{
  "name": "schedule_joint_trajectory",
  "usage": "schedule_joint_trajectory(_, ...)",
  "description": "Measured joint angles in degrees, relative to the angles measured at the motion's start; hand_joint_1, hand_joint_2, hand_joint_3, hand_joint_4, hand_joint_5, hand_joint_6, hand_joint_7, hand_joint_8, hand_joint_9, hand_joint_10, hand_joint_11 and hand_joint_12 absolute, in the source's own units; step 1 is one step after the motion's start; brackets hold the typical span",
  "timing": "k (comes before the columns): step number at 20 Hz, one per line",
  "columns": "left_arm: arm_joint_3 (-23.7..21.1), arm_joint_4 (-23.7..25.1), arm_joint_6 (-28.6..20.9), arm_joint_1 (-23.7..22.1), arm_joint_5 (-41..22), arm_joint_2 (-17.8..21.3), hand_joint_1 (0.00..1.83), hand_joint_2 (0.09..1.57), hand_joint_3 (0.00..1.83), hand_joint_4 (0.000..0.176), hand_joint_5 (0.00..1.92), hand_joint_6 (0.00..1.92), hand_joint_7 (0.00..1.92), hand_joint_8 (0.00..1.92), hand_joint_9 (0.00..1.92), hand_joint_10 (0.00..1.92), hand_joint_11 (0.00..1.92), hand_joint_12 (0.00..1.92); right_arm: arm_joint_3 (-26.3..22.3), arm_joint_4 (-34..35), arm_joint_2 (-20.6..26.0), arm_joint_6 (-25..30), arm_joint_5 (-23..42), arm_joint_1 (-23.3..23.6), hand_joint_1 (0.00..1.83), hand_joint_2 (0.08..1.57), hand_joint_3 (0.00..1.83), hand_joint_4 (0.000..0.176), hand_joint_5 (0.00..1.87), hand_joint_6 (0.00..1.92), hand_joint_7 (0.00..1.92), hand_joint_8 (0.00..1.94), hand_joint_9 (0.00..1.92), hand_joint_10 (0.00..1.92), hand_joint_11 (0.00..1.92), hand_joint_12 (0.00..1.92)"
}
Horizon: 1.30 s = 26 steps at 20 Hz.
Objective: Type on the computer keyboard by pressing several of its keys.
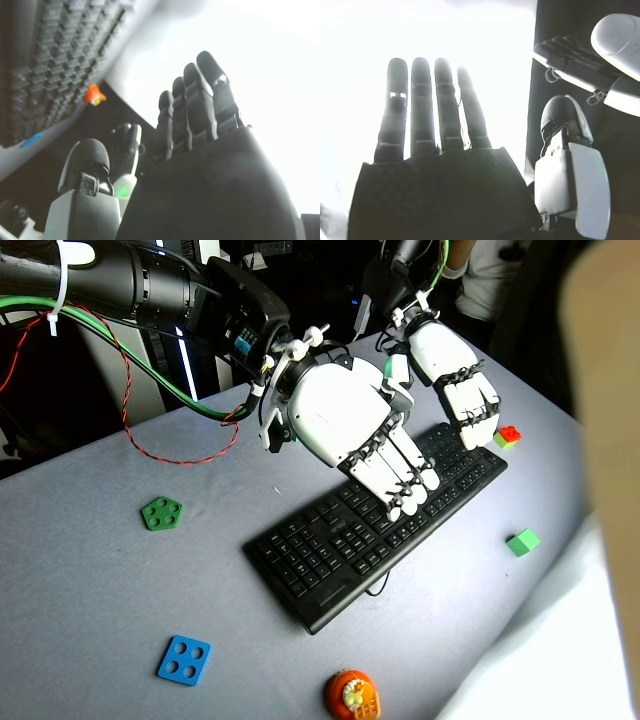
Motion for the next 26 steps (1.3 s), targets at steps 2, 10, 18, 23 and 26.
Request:
schedule_joint_trajectory(2,0.8,0.3,-0.5,1.2,-1.2,-1.8,0.0,1.22,0.0,0.0,0.18,0.01,0.19,0.0,0.18,0.0,0.0,0.64,1.9,0.6,-2.0,0.5,-0.3,-1.2,0.0,1.13,0.0,0.0,0.29,0.0,0.3,0.0,0.29,0.0,0.0,0.82)
schedule_joint_trajectory(10,5.8,2.3,-1.6,2.9,-3.5,-9.2,0.01,1.23,0.0,0.0,0.18,0.0,0.18,0.0,0.18,0.0,0.0,0.63,6.5,0.4,-6.6,1.7,-1.4,-2.5,0.0,1.12,0.0,0.0,0.29,0.01,0.28,0.0,0.28,0.0,0.0,0.77)
schedule_joint_trajectory(18,9.3,2.3,-2.5,4.6,-5.8,-11.6,0.0,1.23,0.0,0.0,0.19,0.0,0.18,0.0,0.17,0.0,0.0,0.57,11.3,-0.1,-10.3,2.8,-1.8,-4.2,0.0,1.12,0.0,0.0,0.28,0.0,0.26,0.0,0.24,0.0,0.0,0.68)
schedule_joint_trajectory(23,9.8,2.2,-2.9,5.8,-6.3,-13.2,0.01,1.23,0.0,0.0,0.32,0.03,0.22,0.0,0.18,0.0,0.0,0.55,11.3,0.2,-10.2,2.8,-1.8,-6.3,0.0,1.12,0.0,0.0,0.46,0.03,0.41,0.01,0.34,0.01,0.0,0.86)
schedule_joint_trajectory(26,9.9,2.4,-2.7,6.3,-7.0,-13.9,0.0,1.23,0.0,0.0,0.45,0.07,0.25,0.01,0.19,0.01,0.0,0.48,11.4,0.0,-10.2,2.8,-1.6,-6.3,0.0,1.12,0.0,0.0,0.73,0.05,0.49,0.0,0.38,0.01,0.0,0.86)
